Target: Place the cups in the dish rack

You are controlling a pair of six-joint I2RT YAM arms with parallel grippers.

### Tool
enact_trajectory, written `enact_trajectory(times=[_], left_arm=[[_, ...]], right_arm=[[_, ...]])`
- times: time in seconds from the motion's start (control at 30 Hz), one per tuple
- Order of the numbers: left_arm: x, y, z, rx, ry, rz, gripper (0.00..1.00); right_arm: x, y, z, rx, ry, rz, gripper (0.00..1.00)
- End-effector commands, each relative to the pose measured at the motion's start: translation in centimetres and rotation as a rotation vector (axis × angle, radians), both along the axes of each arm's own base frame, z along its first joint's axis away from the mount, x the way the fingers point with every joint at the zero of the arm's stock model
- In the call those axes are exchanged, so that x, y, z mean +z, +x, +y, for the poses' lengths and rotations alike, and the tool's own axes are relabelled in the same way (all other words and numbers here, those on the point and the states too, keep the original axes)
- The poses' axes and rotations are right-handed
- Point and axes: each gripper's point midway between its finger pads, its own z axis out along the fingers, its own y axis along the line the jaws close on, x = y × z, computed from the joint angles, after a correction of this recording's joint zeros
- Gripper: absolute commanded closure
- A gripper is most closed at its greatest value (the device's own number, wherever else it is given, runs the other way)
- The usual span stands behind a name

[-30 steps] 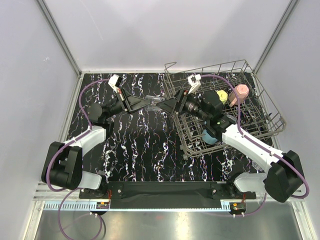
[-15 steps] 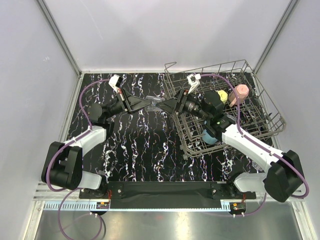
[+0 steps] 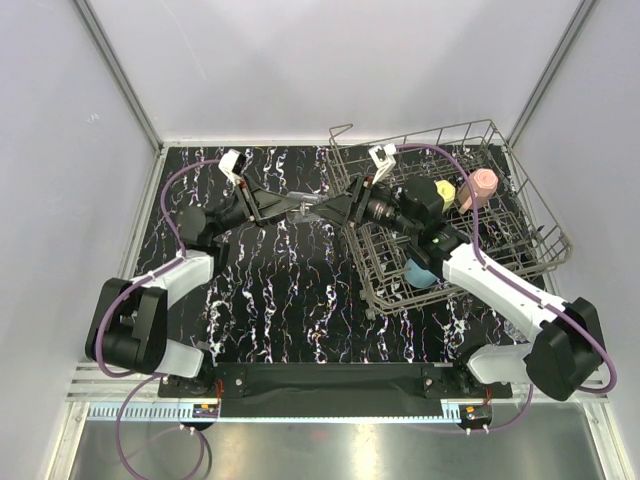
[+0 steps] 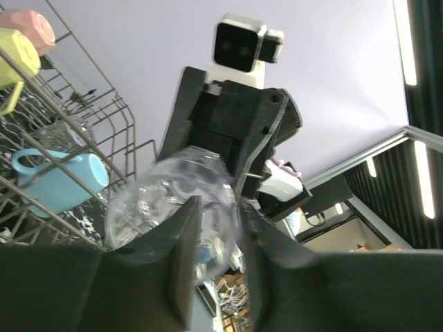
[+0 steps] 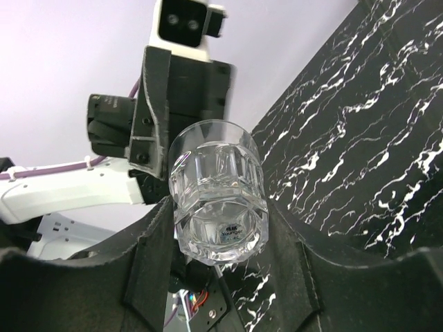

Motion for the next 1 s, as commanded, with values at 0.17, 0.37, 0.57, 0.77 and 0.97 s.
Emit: enact_trajectory(times=[0.17, 0.37, 0.57, 0.77, 0.97], left_arm=[[2.8, -2.3, 0.3, -0.022, -0.076, -0.3, 0.25], [2.4, -2.2, 0.2, -0.024, -0.067, -0.3, 0.17], [1.4, -1.3, 0.0, -0.033, -0.059, -0.248, 0.29], [0.0, 0.1, -0.4, 0.016, 0.048, -0.236, 0.32], [-2.7, 2.8, 0.2, 0.205, 0.354, -0.203, 0.31]], right_arm=[[3.9, -0.8, -1.6, -0.059, -0.048, -0.07, 1.0], [3.4, -0.4, -5.3, -0.224, -0.233, -0.032, 1.0], [4.2, -0.1, -11.7, -0.491, -0.396, -0.017, 1.0], [2.3, 0.2, -17.5, -0.716, -0.653, 0.087, 1.0], [-0.4, 0.1, -19.1, -0.746, -0.774, 0.183, 1.0]])
